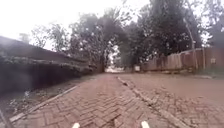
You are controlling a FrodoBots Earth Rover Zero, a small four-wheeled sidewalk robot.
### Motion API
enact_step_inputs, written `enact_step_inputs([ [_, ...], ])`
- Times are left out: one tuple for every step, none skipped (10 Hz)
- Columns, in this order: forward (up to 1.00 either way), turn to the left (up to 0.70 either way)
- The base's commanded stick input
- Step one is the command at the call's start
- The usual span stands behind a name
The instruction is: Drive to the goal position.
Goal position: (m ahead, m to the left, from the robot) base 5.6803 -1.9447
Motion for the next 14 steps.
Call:
enact_step_inputs([
  [0.5, 0.0],
  [0.5, 0.0],
  [0.5, 0.01],
  [0.5, 0.1],
  [0.5, 0.18],
  [0.5, 0.15],
  [0.5, 0.16],
  [0.5, 0.08],
  [0.5, 0.15],
  [0.5, 0.15],
  [0.5, 0.24],
  [0.5, 0.18],
  [0.5, 0.33],
  [0.5, 0.48],
])
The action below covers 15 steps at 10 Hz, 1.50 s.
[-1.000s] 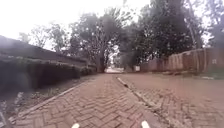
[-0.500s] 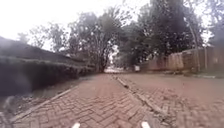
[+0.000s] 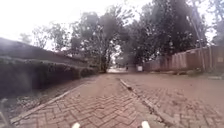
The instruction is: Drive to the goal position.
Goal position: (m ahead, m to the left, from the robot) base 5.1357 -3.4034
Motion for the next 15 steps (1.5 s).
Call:
enact_step_inputs([
  [0.5, 0.19],
  [0.5, 0.27],
  [0.5, 0.26],
  [0.5, 0.19],
  [0.5, 0.2],
  [0.5, 0.14],
  [0.5, 0.0],
  [0.5, 0.0],
  [0.5, 0.0],
  [0.5, 0.06],
  [0.5, 0.14],
  [0.5, 0.16],
  [0.5, 0.06],
  [0.5, 0.04],
  [0.5, 0.05],
])
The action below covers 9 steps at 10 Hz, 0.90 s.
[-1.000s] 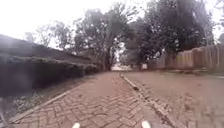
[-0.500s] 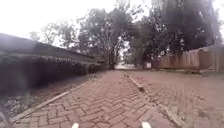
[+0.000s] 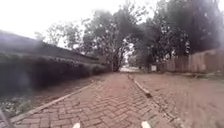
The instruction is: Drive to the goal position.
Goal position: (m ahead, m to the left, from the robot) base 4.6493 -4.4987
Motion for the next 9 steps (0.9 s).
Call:
enact_step_inputs([
  [0.5, 0.06],
  [0.5, 0.05],
  [0.5, 0.04],
  [0.5, 0.08],
  [0.5, 0.07],
  [0.5, 0.05],
  [0.5, 0.04],
  [0.5, 0.04],
  [0.5, 0.04],
])
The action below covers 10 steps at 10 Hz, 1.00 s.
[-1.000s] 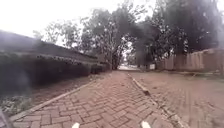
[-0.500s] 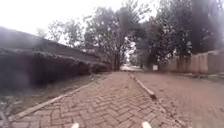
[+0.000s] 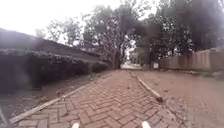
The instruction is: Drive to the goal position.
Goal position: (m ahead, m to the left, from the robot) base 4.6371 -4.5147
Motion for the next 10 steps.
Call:
enact_step_inputs([
  [0.5, 0.03],
  [0.5, 0.11],
  [0.5, 0.09],
  [0.5, 0.1],
  [0.5, -0.2],
  [0.5, -0.48],
  [0.5, -0.21],
  [0.5, 0.07],
  [0.5, 0.1],
  [0.5, 0.07],
])
